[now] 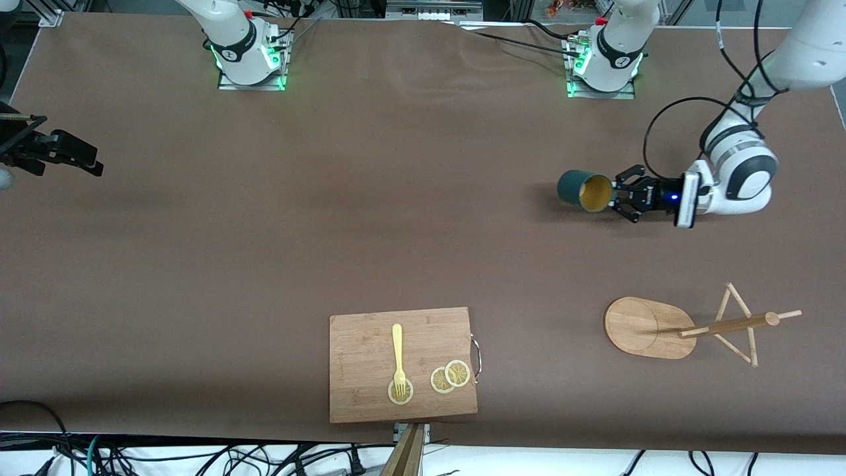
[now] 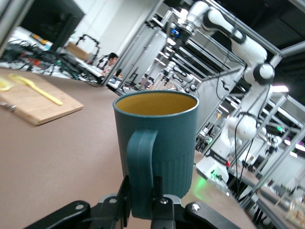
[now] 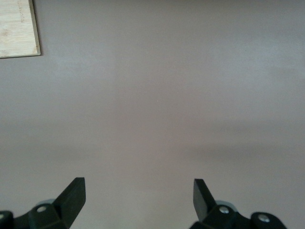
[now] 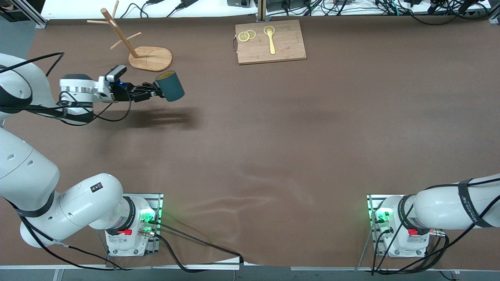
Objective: Pass cup and hang on rack
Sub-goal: 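Grasp the mug handle with the left gripper and lift it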
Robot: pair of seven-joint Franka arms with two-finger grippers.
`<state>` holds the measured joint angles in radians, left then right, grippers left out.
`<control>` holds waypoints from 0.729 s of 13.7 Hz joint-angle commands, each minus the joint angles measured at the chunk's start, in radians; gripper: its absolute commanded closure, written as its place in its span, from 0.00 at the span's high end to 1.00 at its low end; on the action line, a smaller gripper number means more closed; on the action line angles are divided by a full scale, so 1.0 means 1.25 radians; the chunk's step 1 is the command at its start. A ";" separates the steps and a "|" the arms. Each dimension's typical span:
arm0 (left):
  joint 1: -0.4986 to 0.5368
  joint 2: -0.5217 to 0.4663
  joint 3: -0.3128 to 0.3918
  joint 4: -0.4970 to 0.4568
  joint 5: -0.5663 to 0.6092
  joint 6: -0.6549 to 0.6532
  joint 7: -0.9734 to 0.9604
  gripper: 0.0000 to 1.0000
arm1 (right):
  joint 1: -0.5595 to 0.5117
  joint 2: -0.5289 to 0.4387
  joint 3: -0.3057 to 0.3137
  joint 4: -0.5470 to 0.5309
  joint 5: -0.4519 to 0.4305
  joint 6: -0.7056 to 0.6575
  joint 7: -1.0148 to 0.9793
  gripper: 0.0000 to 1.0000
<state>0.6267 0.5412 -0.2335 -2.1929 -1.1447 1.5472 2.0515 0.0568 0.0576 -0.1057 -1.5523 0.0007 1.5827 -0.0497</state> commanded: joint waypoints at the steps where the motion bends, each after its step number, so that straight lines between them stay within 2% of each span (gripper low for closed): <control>1: 0.074 -0.051 -0.005 -0.021 0.025 -0.025 -0.174 0.00 | -0.009 0.004 0.010 0.016 -0.005 -0.011 0.005 1.00; 7: 0.138 -0.065 -0.007 0.029 0.018 -0.040 -0.618 0.00 | -0.010 0.004 0.010 0.016 -0.005 -0.008 0.003 1.00; 10: 0.144 -0.065 -0.006 0.123 0.017 -0.079 -0.834 0.00 | -0.010 0.004 0.008 0.016 -0.005 -0.009 0.003 1.00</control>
<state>0.7931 0.4770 -0.2330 -2.1096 -1.1280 1.4980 1.1774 0.0567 0.0576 -0.1056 -1.5523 0.0007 1.5827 -0.0497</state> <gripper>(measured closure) 0.797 0.000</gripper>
